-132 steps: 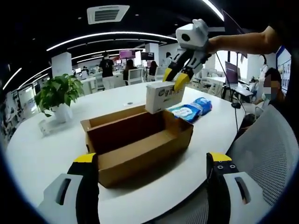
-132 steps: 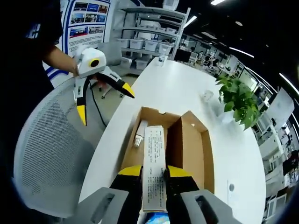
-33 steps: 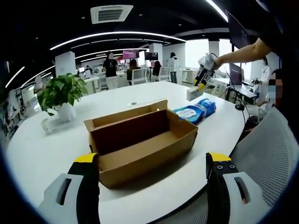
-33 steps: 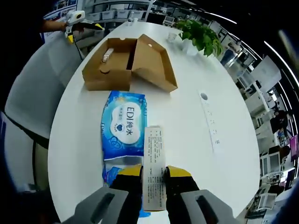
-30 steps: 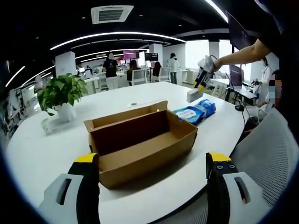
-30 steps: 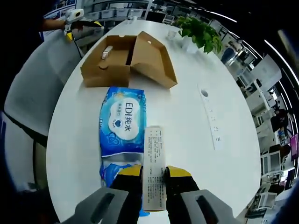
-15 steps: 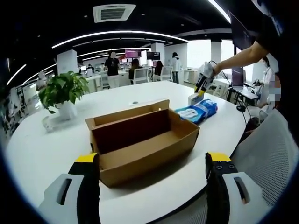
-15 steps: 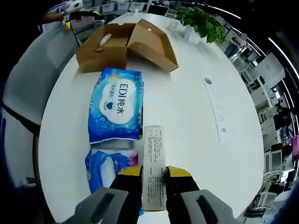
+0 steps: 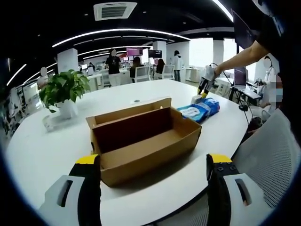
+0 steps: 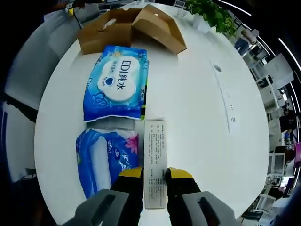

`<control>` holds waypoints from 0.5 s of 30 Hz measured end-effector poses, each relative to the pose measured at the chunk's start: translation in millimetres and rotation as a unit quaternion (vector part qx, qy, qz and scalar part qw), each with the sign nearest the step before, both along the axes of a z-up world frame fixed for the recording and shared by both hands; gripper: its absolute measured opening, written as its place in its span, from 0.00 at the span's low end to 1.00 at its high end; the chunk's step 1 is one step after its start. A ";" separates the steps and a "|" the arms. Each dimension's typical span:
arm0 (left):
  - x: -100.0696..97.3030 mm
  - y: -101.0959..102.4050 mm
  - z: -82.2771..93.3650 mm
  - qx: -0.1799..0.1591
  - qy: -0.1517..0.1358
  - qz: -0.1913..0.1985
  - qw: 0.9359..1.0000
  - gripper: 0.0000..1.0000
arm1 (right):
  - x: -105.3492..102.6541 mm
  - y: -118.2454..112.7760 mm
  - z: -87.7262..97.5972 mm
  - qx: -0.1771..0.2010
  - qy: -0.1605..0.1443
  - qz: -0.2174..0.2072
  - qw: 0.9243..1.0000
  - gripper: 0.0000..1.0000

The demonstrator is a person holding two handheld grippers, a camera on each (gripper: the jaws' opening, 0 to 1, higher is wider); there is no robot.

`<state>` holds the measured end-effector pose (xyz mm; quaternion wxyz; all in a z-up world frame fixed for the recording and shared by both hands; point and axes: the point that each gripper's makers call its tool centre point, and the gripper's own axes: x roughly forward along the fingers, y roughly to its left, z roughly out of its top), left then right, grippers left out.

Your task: Operate the shoe box by opening the lid, removing the specified soft item, and placing it in the target area until the item is outside and the box remains undamaged.

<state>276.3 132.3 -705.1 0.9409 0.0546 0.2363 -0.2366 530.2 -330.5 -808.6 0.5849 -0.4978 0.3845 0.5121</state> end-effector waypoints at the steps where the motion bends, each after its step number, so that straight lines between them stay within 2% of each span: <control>1: 0.0 0.0 0.0 0.000 0.000 0.000 1.000 0.97 | -0.3 -1.2 -0.7 -0.001 0.001 0.001 1.000 0.15; 15: -1.2 -0.9 -1.0 0.003 0.004 -0.003 1.000 0.96 | -2.0 -0.8 1.0 -0.008 0.004 0.006 1.000 0.15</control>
